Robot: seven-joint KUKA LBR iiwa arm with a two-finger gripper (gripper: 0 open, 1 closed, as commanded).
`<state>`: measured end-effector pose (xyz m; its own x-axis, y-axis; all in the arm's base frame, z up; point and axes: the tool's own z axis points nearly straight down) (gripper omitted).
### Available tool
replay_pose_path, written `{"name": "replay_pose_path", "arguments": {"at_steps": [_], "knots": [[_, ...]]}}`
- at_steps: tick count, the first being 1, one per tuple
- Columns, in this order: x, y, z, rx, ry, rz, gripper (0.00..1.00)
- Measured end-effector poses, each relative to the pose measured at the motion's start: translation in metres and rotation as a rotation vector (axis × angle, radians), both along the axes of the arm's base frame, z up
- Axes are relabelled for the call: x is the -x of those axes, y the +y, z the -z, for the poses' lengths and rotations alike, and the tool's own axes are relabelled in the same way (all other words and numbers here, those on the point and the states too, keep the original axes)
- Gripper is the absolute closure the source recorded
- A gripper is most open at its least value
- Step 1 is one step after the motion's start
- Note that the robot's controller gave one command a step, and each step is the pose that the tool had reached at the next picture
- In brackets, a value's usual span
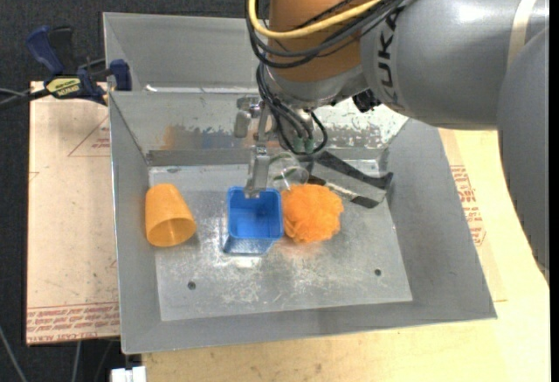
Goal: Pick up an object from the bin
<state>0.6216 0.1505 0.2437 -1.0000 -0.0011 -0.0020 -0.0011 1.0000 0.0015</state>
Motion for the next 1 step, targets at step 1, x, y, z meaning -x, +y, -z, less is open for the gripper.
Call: {"name": "replay_pose_path", "arguments": {"at_steps": [1], "knots": [[-0.0059, -0.022, 0.0645, -0.001, -0.003, -0.069, 0.0]]}}
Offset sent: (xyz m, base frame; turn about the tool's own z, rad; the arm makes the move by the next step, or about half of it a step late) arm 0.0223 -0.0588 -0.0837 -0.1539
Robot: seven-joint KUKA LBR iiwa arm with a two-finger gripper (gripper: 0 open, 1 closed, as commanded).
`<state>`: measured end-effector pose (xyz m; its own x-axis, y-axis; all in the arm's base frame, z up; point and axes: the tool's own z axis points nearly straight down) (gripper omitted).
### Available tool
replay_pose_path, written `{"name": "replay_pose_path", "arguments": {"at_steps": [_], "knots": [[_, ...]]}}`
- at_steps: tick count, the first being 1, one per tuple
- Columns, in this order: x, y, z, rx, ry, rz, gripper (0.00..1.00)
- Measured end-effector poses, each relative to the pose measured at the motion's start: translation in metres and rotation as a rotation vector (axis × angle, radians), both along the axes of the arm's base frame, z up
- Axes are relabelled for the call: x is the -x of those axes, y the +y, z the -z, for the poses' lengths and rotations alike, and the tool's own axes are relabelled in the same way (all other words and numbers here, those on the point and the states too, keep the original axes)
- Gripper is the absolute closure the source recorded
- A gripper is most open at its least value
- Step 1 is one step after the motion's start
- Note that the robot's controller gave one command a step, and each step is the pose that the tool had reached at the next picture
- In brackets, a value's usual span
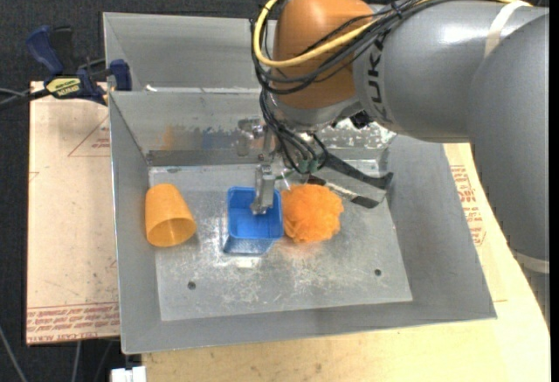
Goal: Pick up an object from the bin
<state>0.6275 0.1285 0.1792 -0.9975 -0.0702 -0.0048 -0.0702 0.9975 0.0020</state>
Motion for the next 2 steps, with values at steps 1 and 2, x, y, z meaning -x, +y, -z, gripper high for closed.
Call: {"name": "replay_pose_path", "arguments": {"at_steps": [1, 2], "knots": [[-0.017, -0.039, 0.02, 0.001, 0.001, -0.081, 0.0], [-0.014, -0.029, 0.043, 0.0, -0.002, -0.121, 0.0]]}}
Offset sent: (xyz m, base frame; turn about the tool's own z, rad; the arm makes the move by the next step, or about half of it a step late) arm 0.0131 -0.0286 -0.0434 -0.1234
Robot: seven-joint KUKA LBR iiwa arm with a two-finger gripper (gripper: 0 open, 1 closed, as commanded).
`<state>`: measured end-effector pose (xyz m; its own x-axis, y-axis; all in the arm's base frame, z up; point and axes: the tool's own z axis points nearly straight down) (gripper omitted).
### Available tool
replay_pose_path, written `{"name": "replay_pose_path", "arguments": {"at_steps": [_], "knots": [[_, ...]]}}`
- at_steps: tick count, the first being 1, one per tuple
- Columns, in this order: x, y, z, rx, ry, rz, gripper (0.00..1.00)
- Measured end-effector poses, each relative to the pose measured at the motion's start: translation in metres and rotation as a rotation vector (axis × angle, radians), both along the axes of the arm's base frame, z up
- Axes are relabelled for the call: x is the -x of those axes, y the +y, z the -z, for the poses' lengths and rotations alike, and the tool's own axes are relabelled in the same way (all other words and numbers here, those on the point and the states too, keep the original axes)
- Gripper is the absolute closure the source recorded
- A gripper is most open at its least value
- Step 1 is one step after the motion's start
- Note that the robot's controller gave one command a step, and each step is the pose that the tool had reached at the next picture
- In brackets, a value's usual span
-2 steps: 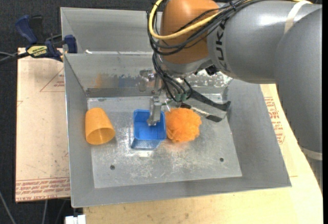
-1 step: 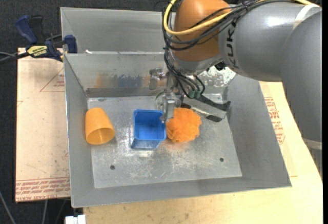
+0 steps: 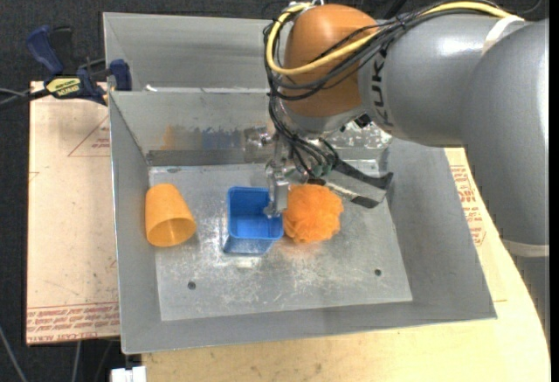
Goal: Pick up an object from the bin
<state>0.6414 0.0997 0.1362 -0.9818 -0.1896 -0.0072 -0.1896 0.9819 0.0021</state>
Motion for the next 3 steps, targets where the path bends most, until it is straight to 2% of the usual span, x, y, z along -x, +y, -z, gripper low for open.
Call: {"name": "replay_pose_path", "arguments": {"at_steps": [1, 2, 3], "knots": [[0.0034, 0.0046, 0.063, 0.0, -0.002, -0.112, 0.0], [-0.0008, 0.0061, 0.0657, -0.002, -0.004, -0.035, 1.0], [-0.0008, 0.006, 0.0657, -0.002, -0.004, -0.035, 1.0]]}}
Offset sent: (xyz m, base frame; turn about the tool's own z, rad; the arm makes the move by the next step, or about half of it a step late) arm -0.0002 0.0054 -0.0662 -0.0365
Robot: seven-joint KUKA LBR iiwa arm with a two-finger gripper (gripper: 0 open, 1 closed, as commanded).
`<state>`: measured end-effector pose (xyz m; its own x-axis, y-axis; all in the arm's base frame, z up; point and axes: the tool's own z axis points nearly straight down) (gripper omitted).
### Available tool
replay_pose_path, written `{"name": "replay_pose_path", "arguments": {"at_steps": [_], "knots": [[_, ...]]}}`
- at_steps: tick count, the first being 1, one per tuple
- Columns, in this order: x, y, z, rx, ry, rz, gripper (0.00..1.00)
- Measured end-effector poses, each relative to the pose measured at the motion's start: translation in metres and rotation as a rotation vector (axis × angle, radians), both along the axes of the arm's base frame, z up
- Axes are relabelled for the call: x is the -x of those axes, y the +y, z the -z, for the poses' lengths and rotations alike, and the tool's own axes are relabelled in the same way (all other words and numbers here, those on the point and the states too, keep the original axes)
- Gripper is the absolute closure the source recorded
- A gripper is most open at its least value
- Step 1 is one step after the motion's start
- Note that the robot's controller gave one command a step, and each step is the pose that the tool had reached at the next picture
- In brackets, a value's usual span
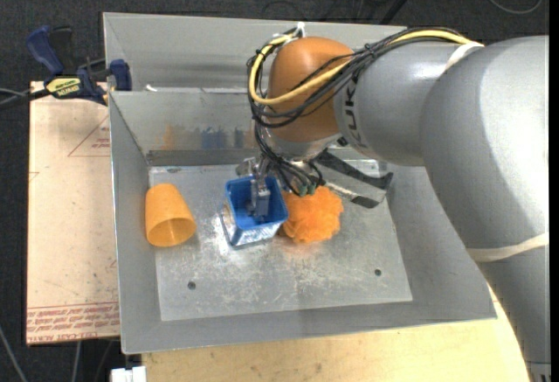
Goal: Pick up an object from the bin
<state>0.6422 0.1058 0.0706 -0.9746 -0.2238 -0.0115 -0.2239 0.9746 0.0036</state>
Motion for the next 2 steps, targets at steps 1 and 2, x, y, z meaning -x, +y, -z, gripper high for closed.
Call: {"name": "replay_pose_path", "arguments": {"at_steps": [1, 2], "knots": [[0.0002, 0.0, -0.0019, 0.0, -0.001, 0.0, 1.0], [0.0018, -0.0002, -0.0091, 0.001, 0.005, 0.0, 1.0]]}}
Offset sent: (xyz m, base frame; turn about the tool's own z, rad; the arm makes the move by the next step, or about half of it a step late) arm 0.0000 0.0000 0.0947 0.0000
